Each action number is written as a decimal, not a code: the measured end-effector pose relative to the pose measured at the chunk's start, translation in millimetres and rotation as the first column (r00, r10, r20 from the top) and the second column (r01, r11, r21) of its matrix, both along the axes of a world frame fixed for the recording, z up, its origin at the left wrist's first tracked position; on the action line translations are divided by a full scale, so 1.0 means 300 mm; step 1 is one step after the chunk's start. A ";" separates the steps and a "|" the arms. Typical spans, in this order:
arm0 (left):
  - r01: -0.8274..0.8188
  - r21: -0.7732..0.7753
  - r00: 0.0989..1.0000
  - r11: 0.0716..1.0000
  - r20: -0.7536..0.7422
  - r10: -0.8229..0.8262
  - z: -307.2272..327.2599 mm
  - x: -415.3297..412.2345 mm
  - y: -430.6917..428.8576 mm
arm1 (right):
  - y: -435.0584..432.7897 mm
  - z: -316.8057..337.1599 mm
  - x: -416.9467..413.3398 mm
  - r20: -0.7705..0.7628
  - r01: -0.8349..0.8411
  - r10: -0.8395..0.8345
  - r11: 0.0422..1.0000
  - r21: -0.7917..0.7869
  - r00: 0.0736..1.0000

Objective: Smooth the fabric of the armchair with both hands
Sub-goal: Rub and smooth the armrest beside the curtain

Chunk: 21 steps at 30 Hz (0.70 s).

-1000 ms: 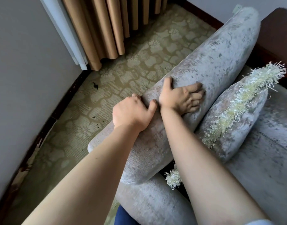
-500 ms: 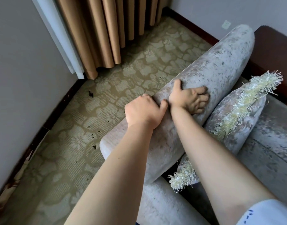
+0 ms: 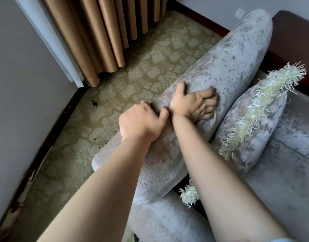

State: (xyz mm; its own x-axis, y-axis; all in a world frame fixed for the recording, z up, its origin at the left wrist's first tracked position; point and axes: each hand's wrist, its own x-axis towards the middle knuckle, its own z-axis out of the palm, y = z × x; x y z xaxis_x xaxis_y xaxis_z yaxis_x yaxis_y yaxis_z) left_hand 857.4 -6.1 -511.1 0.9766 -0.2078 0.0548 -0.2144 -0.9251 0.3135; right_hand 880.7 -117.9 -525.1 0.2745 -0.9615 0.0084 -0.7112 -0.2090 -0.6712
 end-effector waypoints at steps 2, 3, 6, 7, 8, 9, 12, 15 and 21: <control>0.011 0.000 1.000 1.000 0.027 -0.011 -0.002 0.005 0.000 | 0.003 0.004 0.001 0.025 -0.007 0.006 1.000 0.005 1.000; 0.016 0.004 0.999 1.000 0.046 -0.016 -0.002 0.012 -0.001 | 0.003 0.009 0.011 0.039 -0.005 0.005 1.000 0.005 0.999; 0.007 0.030 0.997 1.000 0.083 -0.009 -0.010 0.025 -0.005 | -0.006 0.006 0.019 0.047 0.011 -0.011 1.000 0.003 0.999; 0.001 0.040 0.996 0.999 0.085 -0.004 -0.011 0.023 -0.005 | -0.004 0.006 0.015 0.046 0.009 -0.009 1.000 0.004 0.999; -0.002 0.048 0.996 0.999 0.090 -0.002 -0.013 0.023 -0.003 | 0.000 0.007 0.012 0.046 0.002 -0.002 1.000 0.003 0.999; -0.002 0.055 0.995 0.998 0.098 -0.004 -0.016 0.023 0.000 | 0.006 0.007 0.008 0.043 -0.006 0.006 1.000 0.008 0.999; 0.006 0.056 0.993 0.998 0.118 -0.012 -0.020 0.025 0.000 | 0.004 0.018 0.007 0.035 -0.033 0.031 0.998 0.051 0.999; 0.006 0.042 0.992 0.999 0.123 -0.011 -0.018 0.024 -0.004 | -0.006 0.018 -0.003 -0.005 -0.098 0.099 0.989 0.106 0.995; -0.019 0.069 0.994 0.997 0.108 0.012 -0.023 0.009 0.003 | -0.018 0.025 -0.043 -0.060 -0.243 0.259 0.950 0.197 0.964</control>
